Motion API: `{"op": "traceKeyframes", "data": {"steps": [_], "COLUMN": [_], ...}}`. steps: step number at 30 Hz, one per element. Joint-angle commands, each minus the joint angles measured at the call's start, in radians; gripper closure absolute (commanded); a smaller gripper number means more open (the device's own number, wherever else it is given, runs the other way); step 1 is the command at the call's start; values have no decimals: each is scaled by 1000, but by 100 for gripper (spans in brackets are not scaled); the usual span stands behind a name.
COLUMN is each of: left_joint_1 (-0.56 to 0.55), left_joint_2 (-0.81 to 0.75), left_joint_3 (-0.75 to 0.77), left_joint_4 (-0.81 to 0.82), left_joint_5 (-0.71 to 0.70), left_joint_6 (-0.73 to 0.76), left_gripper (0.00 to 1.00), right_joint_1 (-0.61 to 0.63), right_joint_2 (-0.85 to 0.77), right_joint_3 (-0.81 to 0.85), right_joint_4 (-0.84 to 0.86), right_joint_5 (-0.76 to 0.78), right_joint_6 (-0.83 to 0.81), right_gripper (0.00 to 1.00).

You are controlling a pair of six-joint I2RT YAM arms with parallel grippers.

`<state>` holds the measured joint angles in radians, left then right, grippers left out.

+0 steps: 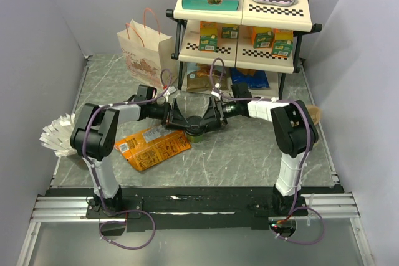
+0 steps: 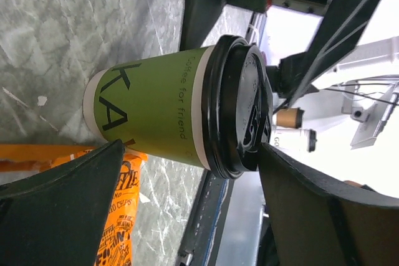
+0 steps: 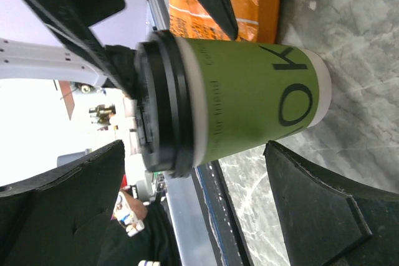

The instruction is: Pack the takeout coffee

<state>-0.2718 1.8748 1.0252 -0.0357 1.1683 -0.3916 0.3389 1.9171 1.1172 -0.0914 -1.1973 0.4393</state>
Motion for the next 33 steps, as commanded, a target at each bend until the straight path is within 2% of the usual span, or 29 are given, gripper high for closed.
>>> {"op": "traceKeyframes", "data": {"steps": [1, 10, 18, 26, 33], "left_joint_1": [-1, 0, 2, 2, -9], "left_joint_2": [30, 106, 199, 273, 334], "left_joint_3": [0, -20, -42, -5, 53], "left_joint_4": [72, 117, 198, 169, 100], "left_joint_5": [34, 16, -36, -189, -360], "left_joint_6": [-23, -33, -56, -24, -3], "left_gripper": [7, 11, 14, 18, 21], "right_joint_1": [18, 23, 14, 11, 9], "right_joint_2": [36, 86, 91, 141, 212], "right_joint_3": [9, -37, -102, -77, -11], "right_joint_4": [9, 64, 75, 55, -80], "right_joint_5": [-27, -30, 13, 108, 272], "right_joint_6": [-30, -40, -154, -208, -223], "right_gripper": [2, 11, 19, 23, 24]}}
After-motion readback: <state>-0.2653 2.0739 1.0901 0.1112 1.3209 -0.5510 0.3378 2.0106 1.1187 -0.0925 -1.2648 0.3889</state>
